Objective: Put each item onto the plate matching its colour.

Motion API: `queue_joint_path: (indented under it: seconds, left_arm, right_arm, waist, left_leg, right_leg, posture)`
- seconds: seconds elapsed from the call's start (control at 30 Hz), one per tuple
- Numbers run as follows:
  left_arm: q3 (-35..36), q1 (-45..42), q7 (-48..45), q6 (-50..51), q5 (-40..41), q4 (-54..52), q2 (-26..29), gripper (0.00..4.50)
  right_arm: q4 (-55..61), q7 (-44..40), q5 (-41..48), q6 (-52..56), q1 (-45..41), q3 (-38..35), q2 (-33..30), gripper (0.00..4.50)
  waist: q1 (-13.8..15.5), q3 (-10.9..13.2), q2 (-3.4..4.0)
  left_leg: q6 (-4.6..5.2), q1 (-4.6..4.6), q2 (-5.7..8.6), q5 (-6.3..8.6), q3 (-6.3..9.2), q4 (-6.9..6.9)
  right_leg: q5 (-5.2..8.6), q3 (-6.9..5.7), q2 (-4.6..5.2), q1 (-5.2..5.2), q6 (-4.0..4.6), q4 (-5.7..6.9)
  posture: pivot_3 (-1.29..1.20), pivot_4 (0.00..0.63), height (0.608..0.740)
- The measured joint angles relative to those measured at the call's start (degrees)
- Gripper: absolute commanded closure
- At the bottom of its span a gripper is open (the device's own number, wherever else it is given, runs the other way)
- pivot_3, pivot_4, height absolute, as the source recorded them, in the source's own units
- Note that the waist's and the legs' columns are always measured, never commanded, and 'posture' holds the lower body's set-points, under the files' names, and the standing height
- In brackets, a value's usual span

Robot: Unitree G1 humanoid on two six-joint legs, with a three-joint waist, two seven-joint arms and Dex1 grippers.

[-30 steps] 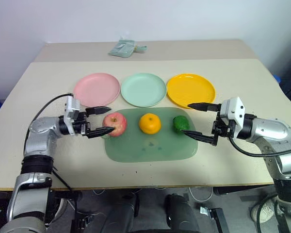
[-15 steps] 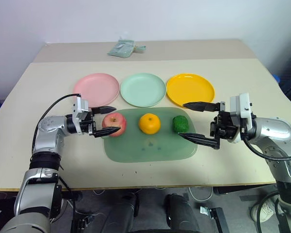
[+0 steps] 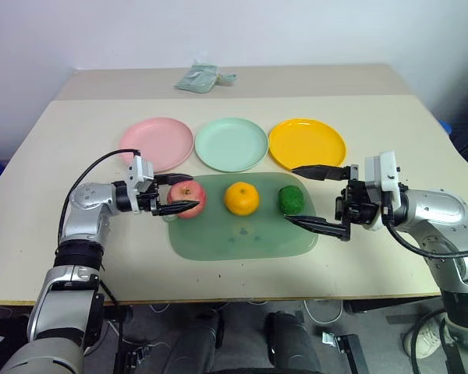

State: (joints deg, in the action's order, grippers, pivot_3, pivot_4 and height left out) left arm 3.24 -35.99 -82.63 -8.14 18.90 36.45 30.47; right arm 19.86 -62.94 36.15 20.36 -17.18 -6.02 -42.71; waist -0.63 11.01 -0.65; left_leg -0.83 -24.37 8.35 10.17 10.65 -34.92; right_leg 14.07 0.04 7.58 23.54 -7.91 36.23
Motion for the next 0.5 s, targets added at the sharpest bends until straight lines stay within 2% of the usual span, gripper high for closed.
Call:
queue_joint_path:
  seconds: [0.13, 0.23, 0.5]
  left_arm:
    - [2.3, -0.81, 3.6, 1.51, 0.95, 1.96, -0.16, 1.55]
    - [4.92, -5.18, 10.73, 0.64, 0.85, 6.18, -0.82, 1.55]
    - [9.12, -17.3, 37.37, -8.6, -4.49, 20.8, -1.82, 1.55]
  right_arm:
    - [-1.18, 0.56, -0.33, -0.16, -0.8, 0.0, 0.72, 0.0]
    - [-1.83, 0.74, -1.11, -0.76, -1.39, 0.08, 1.26, 0.0]
    - [-4.03, 1.3, -3.0, -2.33, -3.26, 1.1, 2.7, 0.0]
  waist:
    - [-0.06, 0.02, -0.03]
    - [0.08, 0.03, -0.04]
    - [-0.15, 0.03, -0.07]
  left_leg:
    - [0.0, -0.02, 0.0, 0.0, 0.02, 0.0]
    - [0.0, -0.03, 0.0, 0.0, 0.06, -0.03]
    - [0.02, -0.05, 0.05, 0.0, 0.02, -0.05]
  right_leg:
    - [0.0, 0.0, -0.02, 0.04, 0.0, 0.0]
    - [-0.01, -0.05, -0.03, 0.02, -0.02, 0.01]
    - [-0.14, -0.06, -0.01, 0.0, -0.26, -0.05]
  posture:
    - [0.0, 0.15, 0.74]
    - [0.0, 0.15, 0.74]
    - [0.0, 0.15, 0.74]
